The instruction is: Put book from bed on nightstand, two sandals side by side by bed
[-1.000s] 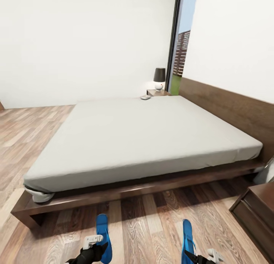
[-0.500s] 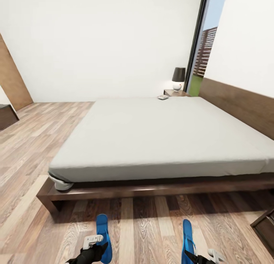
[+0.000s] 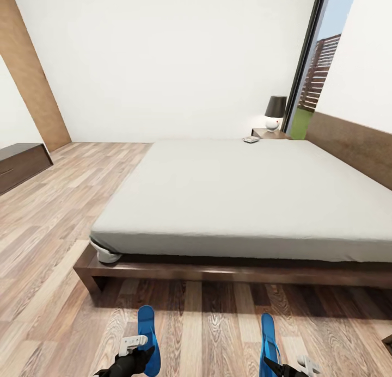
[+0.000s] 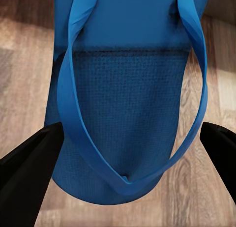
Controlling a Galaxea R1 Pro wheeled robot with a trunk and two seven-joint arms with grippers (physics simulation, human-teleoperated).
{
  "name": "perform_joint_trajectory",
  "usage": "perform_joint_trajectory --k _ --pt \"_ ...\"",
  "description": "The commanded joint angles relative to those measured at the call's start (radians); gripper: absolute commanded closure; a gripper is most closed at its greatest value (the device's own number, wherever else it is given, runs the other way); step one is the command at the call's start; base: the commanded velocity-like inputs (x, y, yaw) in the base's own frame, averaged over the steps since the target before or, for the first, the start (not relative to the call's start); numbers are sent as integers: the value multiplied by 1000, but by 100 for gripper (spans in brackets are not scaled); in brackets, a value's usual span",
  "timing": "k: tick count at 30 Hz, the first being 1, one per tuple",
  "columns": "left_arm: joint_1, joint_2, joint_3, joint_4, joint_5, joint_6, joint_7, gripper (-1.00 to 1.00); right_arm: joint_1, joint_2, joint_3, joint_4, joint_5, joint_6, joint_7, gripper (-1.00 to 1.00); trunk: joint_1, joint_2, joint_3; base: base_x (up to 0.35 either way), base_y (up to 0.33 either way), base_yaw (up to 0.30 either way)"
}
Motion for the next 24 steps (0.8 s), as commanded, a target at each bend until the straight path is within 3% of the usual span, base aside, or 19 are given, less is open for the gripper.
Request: perform_joint_trajectory --k 1,21,22,24 --pt "-1 0 -8 1 9 -4 -2 100 -1 0 8 1 -5 -6 1 100 0 0 -1 0 0 11" --pt "-1 2 -8 1 8 -4 -1 100 -1 0 8 1 -5 -6 2 100 0 0 5 0 0 1" --pt "-1 2 -4 0 7 -1 16 100 -1 0 8 1 -5 -6 1 100 0 0 5 0 0 0" --pt "-7 2 -2 -4 4 5 112 100 -1 0 8 1 -5 -6 1 100 0 0 5 0 0 0"
